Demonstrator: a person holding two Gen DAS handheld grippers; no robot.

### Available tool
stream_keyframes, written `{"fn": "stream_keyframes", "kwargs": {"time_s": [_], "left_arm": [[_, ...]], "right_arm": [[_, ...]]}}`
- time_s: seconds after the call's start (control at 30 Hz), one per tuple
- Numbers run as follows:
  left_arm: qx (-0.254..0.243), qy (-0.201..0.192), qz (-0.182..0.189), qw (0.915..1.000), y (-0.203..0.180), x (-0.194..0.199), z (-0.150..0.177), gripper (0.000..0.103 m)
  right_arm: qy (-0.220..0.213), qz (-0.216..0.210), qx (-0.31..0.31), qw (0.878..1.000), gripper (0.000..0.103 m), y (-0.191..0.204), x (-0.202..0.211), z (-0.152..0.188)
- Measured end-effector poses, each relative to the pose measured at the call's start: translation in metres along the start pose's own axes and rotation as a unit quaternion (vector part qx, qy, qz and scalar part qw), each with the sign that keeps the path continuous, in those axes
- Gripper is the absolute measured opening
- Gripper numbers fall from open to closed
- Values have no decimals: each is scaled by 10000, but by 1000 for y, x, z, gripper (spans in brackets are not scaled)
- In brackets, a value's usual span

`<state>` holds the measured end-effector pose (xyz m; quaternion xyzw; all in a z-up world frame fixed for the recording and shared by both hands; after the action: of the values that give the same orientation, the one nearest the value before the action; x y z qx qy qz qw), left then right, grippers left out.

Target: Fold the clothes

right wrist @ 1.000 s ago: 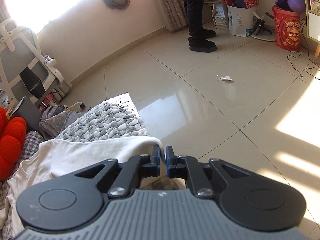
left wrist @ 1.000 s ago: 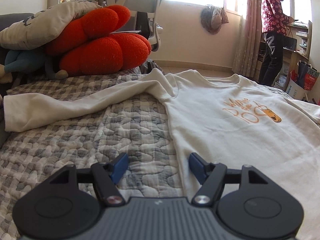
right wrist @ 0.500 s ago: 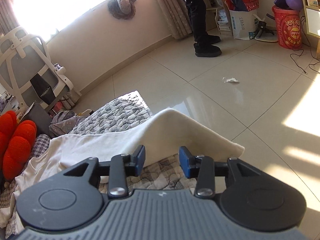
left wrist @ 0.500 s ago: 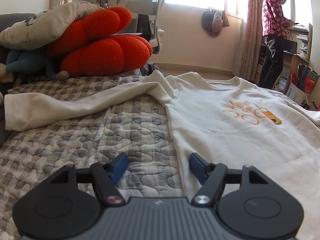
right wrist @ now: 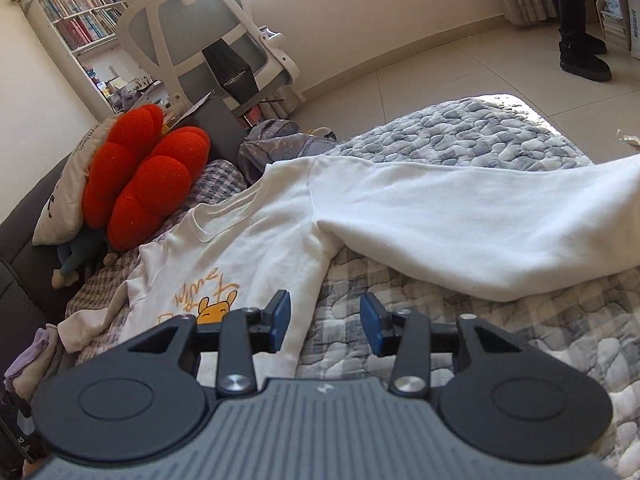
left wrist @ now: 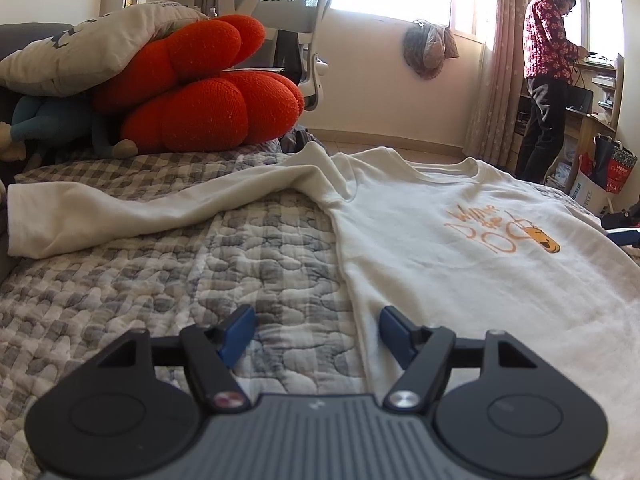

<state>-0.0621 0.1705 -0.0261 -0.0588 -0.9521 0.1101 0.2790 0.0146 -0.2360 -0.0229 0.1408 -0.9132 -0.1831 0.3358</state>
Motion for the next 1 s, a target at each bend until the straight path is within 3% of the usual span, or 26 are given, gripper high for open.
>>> {"fn": "stream_keyframes", "kwargs": {"time_s": [0.07, 0.13, 0.27, 0.37, 0.43, 0.5, 0.53, 0.6, 0.67, 0.7, 0.73, 1.0], "left_arm": [[7, -9, 6, 10000, 0, 0, 0, 71], [21, -11, 28, 10000, 0, 1, 1, 71], [70, -7, 92, 9999, 1, 2, 1, 72], [86, 4, 134, 9999, 2, 2, 1, 73], [135, 14, 189, 9997, 3, 2, 0, 75], [195, 13, 248, 9995, 5, 2, 0, 76], [208, 12, 262, 9994, 5, 2, 0, 76], [205, 15, 270, 9994, 5, 2, 0, 76], [199, 11, 269, 9994, 5, 2, 0, 76], [193, 11, 267, 9995, 4, 2, 0, 76], [187, 12, 264, 9995, 4, 2, 0, 76], [129, 10, 227, 9997, 3, 1, 0, 76]], "right_arm": [[84, 109, -188, 9997, 41, -4, -18, -6], [-69, 298, -159, 9994, 28, -7, -28, -13], [-154, 546, -433, 9975, 15, -14, -39, -26], [-376, 1146, 537, 9912, 9, 7, -33, -44], [-765, 1576, 1231, 9768, 0, 27, -20, -57], [-1072, 1941, 1680, 9605, 0, 40, -6, -67], [-1042, 1917, 1683, 9613, 0, 40, -5, -69], [-486, 1524, 1434, 9766, 1, 29, -18, -62], [-224, 1182, 1077, 9869, 1, 18, -26, -49], [-244, 1121, 913, 9892, 11, 15, -25, -44], [-301, 1075, 702, 9913, 14, 8, -21, -38], [0, 99, -29, 9999, 12, -3, 29, 27]]}}
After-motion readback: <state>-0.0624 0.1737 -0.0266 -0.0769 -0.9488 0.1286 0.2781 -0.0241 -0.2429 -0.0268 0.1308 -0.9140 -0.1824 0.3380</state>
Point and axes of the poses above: each gripper's, at about its wrist camera, not at the fingertips, and x roughly against the way its jaws point, y to its left, z to its underside, the point moved 4 cm from there along -x, roughly the way its jaws point, and after that the axes turned 12 degrees about x, right-handed, at the moved point
